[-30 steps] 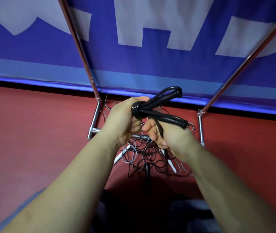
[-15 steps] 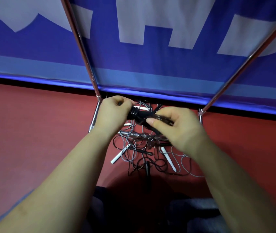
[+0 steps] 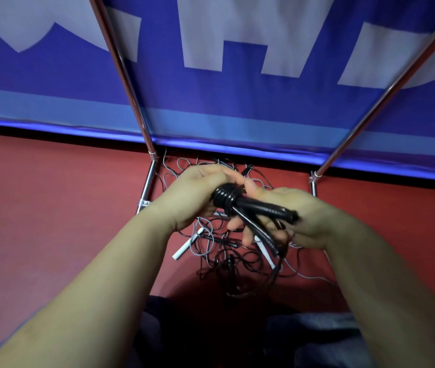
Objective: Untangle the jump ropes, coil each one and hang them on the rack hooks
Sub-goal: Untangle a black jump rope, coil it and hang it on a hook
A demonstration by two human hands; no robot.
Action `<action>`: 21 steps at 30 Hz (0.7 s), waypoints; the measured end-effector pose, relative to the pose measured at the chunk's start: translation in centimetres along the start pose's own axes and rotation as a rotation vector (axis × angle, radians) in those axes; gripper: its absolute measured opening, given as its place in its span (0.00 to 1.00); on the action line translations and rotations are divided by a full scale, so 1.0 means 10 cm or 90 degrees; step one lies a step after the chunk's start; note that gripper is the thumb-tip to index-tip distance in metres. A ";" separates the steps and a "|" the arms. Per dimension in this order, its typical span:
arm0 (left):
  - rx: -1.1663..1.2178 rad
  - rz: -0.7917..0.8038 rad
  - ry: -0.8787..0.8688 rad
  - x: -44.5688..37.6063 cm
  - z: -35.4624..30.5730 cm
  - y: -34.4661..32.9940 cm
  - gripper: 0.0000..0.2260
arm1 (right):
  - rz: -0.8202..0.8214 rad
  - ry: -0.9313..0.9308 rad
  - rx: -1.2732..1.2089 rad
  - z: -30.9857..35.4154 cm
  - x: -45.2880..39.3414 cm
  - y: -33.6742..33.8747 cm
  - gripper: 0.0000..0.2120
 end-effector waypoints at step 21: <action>0.002 -0.477 -0.138 -0.06 -0.05 0.34 0.12 | -0.219 -0.013 0.139 0.03 -0.18 -0.36 0.15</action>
Point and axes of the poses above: each hand's wrist, its own x-axis away from the middle knuckle, its own y-axis out of the back of the hand, z = x × y, the point moved 3 cm from there along -x, towards the middle knuckle, and after that the axes turned 11 degrees about x, right-handed, at the moved point
